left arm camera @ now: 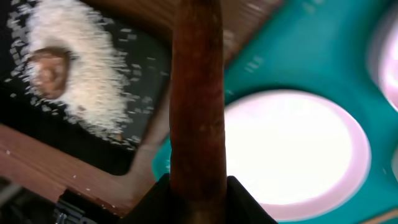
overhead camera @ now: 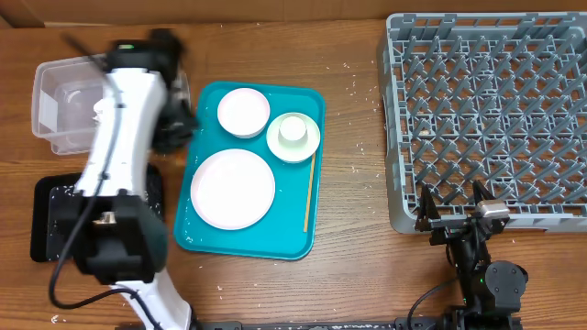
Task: Sort waste into correct bins and load items into the dishwasher
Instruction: 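Carry the brown stick left and drop it onto the black tray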
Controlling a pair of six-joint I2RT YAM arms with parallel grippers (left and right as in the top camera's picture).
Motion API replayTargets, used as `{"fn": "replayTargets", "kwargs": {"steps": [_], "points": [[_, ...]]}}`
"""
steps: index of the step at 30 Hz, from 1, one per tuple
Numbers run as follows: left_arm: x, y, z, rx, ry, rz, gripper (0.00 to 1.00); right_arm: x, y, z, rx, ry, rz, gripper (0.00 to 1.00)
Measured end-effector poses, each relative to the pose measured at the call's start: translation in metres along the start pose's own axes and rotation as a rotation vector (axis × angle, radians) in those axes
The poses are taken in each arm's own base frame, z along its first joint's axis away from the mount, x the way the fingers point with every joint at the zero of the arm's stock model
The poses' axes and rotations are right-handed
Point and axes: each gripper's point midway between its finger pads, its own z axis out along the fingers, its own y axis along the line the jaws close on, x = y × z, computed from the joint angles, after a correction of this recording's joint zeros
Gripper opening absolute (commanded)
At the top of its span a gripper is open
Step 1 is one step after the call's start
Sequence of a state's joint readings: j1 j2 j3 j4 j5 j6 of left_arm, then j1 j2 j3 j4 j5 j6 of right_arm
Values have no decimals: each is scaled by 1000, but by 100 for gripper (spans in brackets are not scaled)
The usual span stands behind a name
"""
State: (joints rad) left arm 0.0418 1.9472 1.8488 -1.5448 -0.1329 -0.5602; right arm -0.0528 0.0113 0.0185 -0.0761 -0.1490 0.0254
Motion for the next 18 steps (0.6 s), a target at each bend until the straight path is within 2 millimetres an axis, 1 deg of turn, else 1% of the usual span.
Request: {"fn": "replayTargets", "kwargs": {"steps": [3,5,9,14,18], "points": [[-16,38,6,-6,21,-117,27,0,0,0,-1,-1,0,100],[-23,60,9,-7,34,-182,27,0,0,0,-1,-1,0,100],[-29,91,19,-3,64,-283,27,0,0,0,0,0,0,100],[-21,115,42,-17,132,-357,27,0,0,0,0,-1,0,100],[-14,120,65,-27,165,-376,29,0,0,0,0,0,0,100]]}}
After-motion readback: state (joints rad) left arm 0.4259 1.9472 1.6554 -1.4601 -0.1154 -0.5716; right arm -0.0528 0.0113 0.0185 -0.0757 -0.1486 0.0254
